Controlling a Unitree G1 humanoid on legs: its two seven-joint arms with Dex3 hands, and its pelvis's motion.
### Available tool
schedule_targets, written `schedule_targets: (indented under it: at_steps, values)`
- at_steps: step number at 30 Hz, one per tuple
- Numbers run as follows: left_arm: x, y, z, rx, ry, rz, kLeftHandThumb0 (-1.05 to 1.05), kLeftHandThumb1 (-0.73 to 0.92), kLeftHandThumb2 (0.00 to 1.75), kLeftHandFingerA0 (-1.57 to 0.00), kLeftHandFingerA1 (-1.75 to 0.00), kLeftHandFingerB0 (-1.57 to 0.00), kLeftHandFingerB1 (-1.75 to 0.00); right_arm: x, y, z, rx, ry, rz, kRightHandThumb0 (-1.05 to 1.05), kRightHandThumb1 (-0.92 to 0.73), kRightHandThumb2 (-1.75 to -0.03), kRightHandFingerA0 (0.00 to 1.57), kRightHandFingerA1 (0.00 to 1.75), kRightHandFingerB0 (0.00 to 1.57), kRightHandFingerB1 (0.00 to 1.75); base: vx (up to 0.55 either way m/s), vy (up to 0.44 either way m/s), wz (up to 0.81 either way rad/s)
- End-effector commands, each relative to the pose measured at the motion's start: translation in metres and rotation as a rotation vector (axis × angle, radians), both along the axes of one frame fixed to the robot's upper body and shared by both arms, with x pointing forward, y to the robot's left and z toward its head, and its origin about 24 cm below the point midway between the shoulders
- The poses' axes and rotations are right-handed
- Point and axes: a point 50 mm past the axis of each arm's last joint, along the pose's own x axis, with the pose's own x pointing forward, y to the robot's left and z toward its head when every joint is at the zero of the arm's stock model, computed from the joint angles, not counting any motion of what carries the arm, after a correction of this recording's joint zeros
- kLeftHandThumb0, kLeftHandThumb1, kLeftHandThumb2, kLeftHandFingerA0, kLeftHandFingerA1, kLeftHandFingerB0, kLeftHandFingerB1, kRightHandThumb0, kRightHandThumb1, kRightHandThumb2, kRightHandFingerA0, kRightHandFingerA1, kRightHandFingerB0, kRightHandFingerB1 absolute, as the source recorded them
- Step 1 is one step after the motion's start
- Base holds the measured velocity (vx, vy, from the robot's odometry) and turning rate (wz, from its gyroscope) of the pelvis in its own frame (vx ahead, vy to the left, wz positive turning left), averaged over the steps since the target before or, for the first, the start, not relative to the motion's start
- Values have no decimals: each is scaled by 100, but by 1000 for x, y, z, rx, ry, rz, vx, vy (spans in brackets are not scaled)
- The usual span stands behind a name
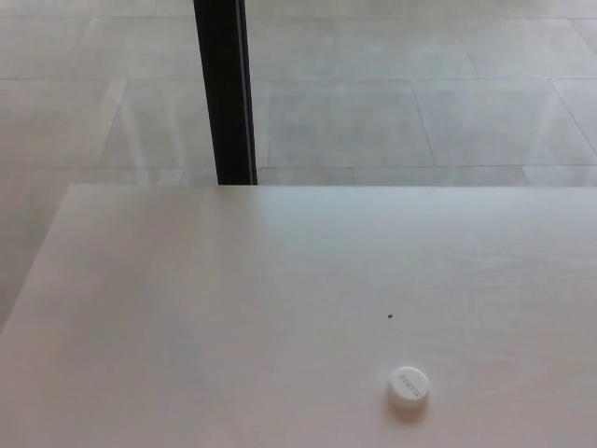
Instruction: The robot uses its left hand to to lift the bottle kept on the middle of the desk and tilts it towards its right hand. It then uses its right hand to rotate its cap to open it and places the bottle and cap back on the desk
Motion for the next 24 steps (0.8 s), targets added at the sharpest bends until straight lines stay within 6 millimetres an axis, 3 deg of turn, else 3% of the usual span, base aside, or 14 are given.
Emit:
schedule_targets:
  at_steps: [1, 2, 4, 5, 6, 7, 8, 10, 12, 19, 20, 21, 22, 24]
  values:
    - [-130, -1, -27, -6, -194, 1029, -81, 92, 128, 0, -30, 0, -26, -92, -10, -97, 635, -817, -832, -30, -61, -109, 4, 54, 0, 49, 0, 0, 0]
    - [-129, -3, -28, 7, -184, 936, -92, 79, 102, 0, -7, 0, 0, -89, -1, -109, 654, -767, -827, -47, -71, -63, 6, 32, 17, 29, 0, 0, 0]
    - [-126, -3, -29, 19, -240, 908, -78, 92, 76, 0, -14, 0, -16, -86, 13, -129, 726, -695, -801, -46, -73, -62, 0, 31, 16, 28, 0, 0, 0]
    - [-124, -3, -30, 3, -293, 917, -94, 79, 116, 0, -22, 0, -16, -87, 19, -136, 733, -605, -778, -49, -75, -63, 1, 32, 15, 27, 0, 0, 0]
    - [-124, -3, -31, 1, -299, 920, -94, 79, 116, 0, -22, 0, -16, -87, 19, -137, 733, -598, -776, -49, -75, -63, 1, 32, 15, 27, 0, 0, 0]
    - [-125, -3, -31, 1, -287, 892, -89, 89, 81, 0, -13, 0, -5, -88, 22, -141, 737, -569, -774, -52, -74, -62, 2, 32, 17, 28, 0, 0, 0]
    - [-125, -4, -34, -7, -257, 840, -94, 72, 119, 0, -20, 0, -18, -91, 30, -149, 739, -495, -743, -51, -74, -64, 4, 27, 16, 27, 0, 0, 0]
    - [-125, -6, -37, -6, -237, 823, -99, 79, 121, 0, -19, 0, -10, -90, 33, -153, 741, -461, -726, -53, -74, -64, 5, 28, 17, 27, 0, 0, 0]
    - [-125, -8, -39, -24, -206, 793, -83, 68, 113, -2, -37, 0, -29, -93, 37, -158, 760, -431, -710, -53, -76, -63, 0, 32, 15, 27, 0, 0, 0]
    - [-122, -10, -43, -22, -114, 718, -88, 70, 111, -1, -43, -9, -37, -100, 44, -167, 766, -356, -689, -50, -78, -63, 2, 33, 14, 27, 0, 0, 0]
    - [-123, -11, -44, -23, -111, 704, -82, 89, 67, -1, -47, -5, -39, -100, 44, -169, 769, -353, -693, -50, -75, -64, 6, 27, 16, 27, 0, 0, 0]
    - [-123, -11, -44, -24, -101, 691, -82, 90, 68, -1, -46, -5, -38, -100, 45, -169, 773, -349, -692, -51, -74, -64, 6, 27, 16, 27, 0, 0, 0]
    - [-123, -12, -45, -22, -86, 671, -89, 71, 112, -3, -39, -6, -35, -101, 46, -170, 783, -346, -682, -51, -76, -62, 2, 33, 14, 27, 0, 0, 0]
    - [-123, -13, -46, -17, -83, 659, -86, 69, 111, -2, -41, -2, -32, -100, 46, -171, 793, -350, -672, -50, -75, -65, 6, 27, 15, 26, 0, 0, 0]
